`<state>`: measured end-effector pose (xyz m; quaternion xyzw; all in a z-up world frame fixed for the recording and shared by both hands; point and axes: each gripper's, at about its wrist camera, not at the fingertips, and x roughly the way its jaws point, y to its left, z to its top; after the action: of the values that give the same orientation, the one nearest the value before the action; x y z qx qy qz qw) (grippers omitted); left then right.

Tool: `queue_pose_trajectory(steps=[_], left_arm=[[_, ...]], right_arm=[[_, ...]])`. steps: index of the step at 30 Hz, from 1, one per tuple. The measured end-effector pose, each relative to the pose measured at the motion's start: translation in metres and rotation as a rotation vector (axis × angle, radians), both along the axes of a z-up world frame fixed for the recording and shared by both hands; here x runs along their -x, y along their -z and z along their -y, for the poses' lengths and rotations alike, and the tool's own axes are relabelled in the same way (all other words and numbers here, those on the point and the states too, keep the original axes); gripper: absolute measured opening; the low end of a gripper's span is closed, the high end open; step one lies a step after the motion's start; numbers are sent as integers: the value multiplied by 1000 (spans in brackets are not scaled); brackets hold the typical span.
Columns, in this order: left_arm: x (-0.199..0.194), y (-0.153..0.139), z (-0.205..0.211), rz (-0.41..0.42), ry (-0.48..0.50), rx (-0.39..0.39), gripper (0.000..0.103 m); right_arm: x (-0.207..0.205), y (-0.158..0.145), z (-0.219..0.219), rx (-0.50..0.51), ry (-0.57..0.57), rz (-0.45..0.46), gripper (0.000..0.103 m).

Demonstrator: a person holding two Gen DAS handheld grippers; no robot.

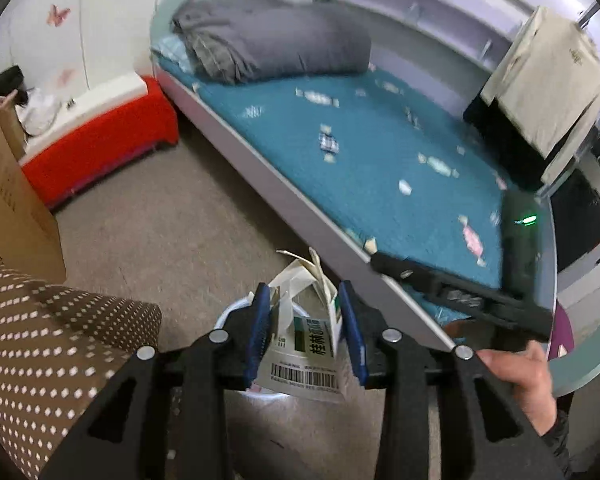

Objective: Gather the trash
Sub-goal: 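Carry the box and packet over the wastebasket and open both grippers, then move both open grippers back over the table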

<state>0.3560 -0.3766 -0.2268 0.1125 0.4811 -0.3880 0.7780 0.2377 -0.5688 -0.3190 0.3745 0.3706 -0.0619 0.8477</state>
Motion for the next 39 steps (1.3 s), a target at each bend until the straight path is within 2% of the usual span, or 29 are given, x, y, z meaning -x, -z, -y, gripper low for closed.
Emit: queue_pose_trajectory(steps=[1, 2, 3, 9, 11, 17, 31, 39], left_arm=[[-4, 6, 5, -16, 0, -25, 48], [-6, 9, 8, -21, -7, -36, 74], [-10, 12, 8, -16, -28, -47, 90], [-16, 13, -11, -13, -118, -49, 90], [-13, 7, -21, 7, -133, -36, 90], [-1, -11, -46, 85, -170, -19, 93], [31, -68, -110, 240, -241, 33, 94], [38, -93, -177, 307, -317, 50, 95]], right_arm=[[1, 0, 1, 1, 1, 0, 86], [1, -1, 2, 3, 1, -1, 86], [1, -1, 2, 2, 0, -3, 87], [0, -2, -7, 11, -6, -11, 93], [1, -3, -12, 26, 1, -22, 97], [-2, -17, -32, 67, -12, -40, 97], [-4, -96, -89, 171, -93, 69, 97], [-14, -138, -140, 212, -188, 144, 97]])
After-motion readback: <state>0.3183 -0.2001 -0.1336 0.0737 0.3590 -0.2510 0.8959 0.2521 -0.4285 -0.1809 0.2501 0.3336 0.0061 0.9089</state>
